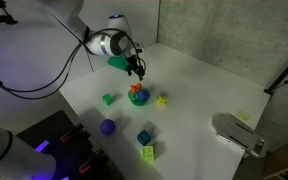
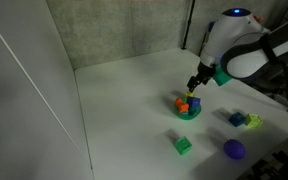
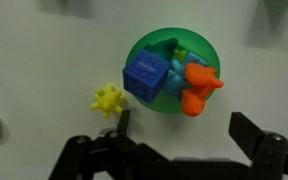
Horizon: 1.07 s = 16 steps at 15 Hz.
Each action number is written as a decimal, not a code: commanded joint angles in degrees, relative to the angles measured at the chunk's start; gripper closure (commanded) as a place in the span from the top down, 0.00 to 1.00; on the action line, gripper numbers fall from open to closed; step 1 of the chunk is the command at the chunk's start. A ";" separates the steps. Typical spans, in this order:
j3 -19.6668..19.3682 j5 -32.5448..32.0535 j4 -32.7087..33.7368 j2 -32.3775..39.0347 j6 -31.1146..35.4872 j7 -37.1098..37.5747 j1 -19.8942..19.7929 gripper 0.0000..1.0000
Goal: Put the orange toy in the green bowl
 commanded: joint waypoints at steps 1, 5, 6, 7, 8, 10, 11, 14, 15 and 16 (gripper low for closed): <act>1.97 1.52 -2.48 -6.69 -5.10 -4.02 -2.92 1.00; 3.42 3.74 -3.06 -12.53 -11.15 -8.12 -6.13 1.00; 3.54 4.44 -3.08 -13.86 -12.78 -9.14 -6.92 1.00; 3.61 5.71 -2.95 -15.12 -14.69 -10.55 -7.84 1.00; 3.59 6.70 -2.72 -16.23 -16.67 -11.69 -8.58 1.00; 3.15 8.25 -2.40 -18.87 -20.98 -13.42 -10.10 1.00; 2.91 8.45 -2.24 -20.15 -23.22 -13.75 -10.80 1.00; 2.50 9.83 -1.39 -24.17 -30.32 -16.10 -12.73 1.00; 2.35 9.93 -0.71 -25.53 -33.09 -16.54 -13.26 1.00; 2.22 9.82 0.06 -26.73 -35.44 -16.63 -13.70 1.00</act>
